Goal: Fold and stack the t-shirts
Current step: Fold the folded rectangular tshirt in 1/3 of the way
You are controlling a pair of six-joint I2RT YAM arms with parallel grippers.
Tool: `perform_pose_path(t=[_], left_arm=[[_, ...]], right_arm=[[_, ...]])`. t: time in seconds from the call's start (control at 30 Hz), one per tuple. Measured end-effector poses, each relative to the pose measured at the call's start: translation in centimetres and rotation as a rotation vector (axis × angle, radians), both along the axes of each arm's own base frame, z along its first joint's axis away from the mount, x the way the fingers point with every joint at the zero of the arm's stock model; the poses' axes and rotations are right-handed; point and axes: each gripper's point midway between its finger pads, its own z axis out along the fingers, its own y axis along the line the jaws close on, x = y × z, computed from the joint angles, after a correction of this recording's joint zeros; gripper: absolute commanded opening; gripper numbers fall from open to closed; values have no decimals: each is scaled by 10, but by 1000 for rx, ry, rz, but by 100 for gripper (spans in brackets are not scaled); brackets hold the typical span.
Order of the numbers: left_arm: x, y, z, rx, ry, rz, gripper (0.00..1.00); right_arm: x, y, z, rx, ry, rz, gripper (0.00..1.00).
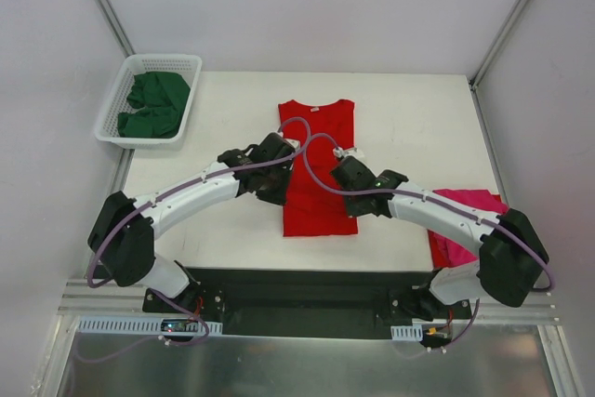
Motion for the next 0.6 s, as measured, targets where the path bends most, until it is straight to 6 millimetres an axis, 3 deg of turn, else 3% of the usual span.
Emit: perform_pose_path(t=[0.2,0.6], left_arm=[[9,-5,6,-19,-4,-1,0],[17,-7,15,-32,-26,-9,0]], right_arm=[[4,1,-5,-6,18,6,1],[13,3,19,15,-13,2,1]])
